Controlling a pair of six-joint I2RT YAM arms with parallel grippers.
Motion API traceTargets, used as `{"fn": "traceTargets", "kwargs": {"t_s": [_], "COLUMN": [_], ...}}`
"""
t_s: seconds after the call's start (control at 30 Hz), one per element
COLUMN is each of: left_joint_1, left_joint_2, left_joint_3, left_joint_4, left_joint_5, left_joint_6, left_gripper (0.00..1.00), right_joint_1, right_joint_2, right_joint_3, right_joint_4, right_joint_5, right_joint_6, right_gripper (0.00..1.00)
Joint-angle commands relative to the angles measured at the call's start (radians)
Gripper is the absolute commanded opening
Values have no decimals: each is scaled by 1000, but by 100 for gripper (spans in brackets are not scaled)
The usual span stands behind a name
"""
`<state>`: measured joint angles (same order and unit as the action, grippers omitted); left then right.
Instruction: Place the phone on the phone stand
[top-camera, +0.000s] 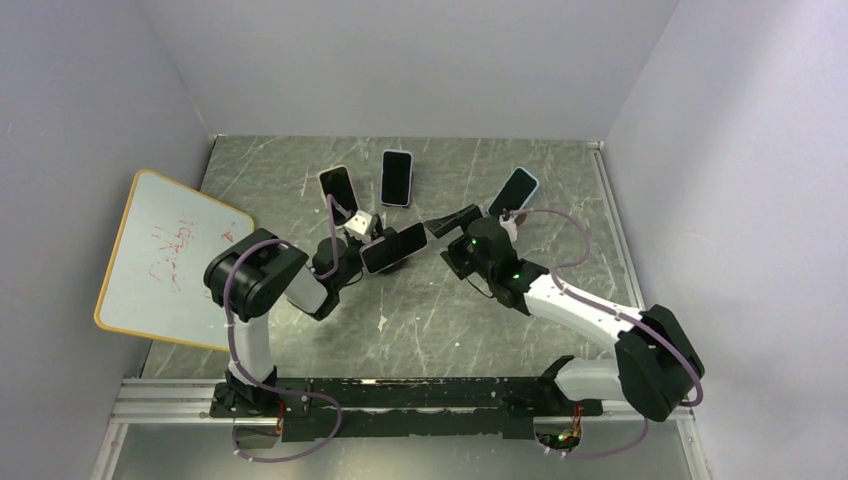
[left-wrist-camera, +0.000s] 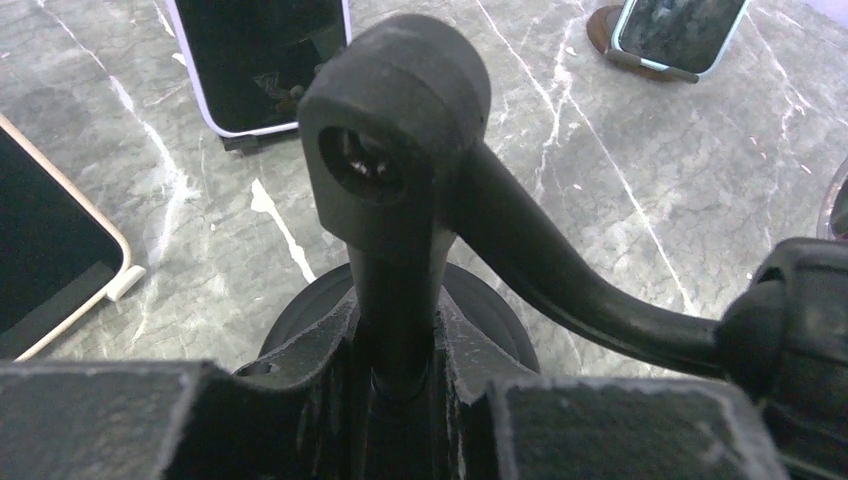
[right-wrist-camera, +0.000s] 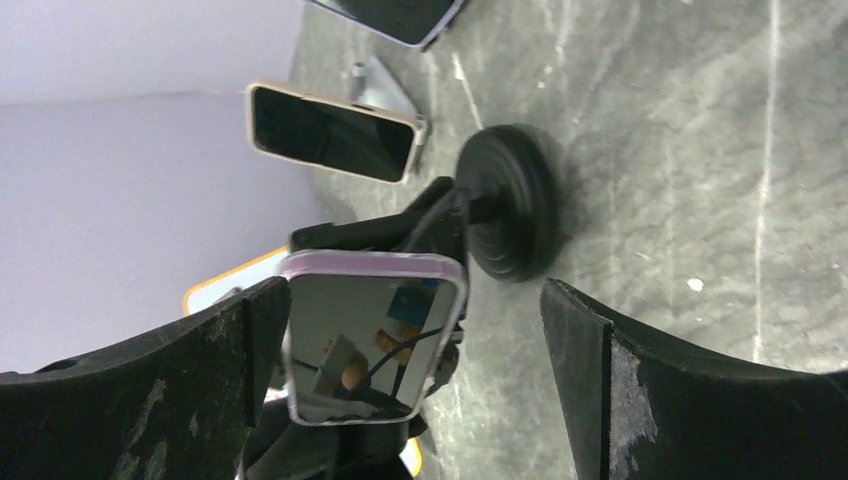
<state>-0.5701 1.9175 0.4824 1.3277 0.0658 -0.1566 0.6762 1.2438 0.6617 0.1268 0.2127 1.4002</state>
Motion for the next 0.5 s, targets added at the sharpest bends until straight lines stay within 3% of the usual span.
{"fn": "traceTargets", "kwargs": {"t_s": [0.0,0.47], "left_joint_1": [-5,-13], "left_joint_2": [24,38], "left_joint_3": [-22,-45], "left_joint_4": [80,87], "left_joint_5": [-63,-64], "left_joint_6": [-40,-35], "left_gripper": [5,5], "right_joint_1": [18,86], "right_joint_2": [51,59], "right_joint_3": [5,-44], "right_joint_4": [-43,246], "right_joint_5": [35,108], "right_joint_6": [107,88], "right_gripper": [100,100]}}
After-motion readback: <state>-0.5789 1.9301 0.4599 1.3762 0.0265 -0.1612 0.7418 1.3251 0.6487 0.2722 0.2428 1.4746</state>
